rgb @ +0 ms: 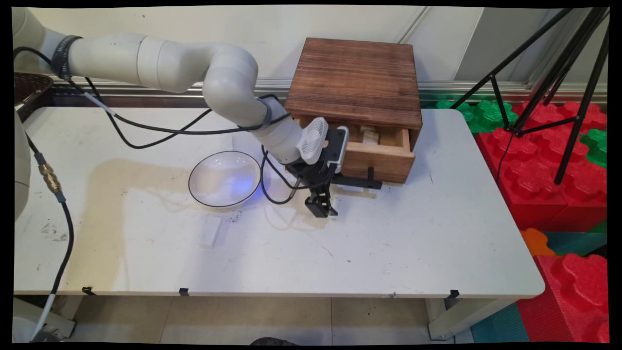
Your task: Open the drawer
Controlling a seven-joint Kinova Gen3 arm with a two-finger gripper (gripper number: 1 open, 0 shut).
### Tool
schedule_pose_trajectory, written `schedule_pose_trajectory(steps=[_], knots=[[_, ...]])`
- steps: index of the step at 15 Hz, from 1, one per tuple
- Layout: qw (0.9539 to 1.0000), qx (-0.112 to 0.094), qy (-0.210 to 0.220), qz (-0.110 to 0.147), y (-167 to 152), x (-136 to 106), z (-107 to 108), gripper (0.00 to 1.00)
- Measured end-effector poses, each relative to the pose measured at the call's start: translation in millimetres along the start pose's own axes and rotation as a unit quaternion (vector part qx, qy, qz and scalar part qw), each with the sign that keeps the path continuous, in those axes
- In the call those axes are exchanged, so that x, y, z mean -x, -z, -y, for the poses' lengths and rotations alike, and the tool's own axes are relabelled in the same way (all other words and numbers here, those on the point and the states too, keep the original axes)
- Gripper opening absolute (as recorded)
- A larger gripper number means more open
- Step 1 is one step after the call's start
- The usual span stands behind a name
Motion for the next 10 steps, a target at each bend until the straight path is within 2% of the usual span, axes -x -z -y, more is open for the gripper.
schedule_pose_trajectory(steps=[10], knots=[[0.9997, 0.017, -0.005, -0.015, 5.5, -9.1, -38.3, 1.00]])
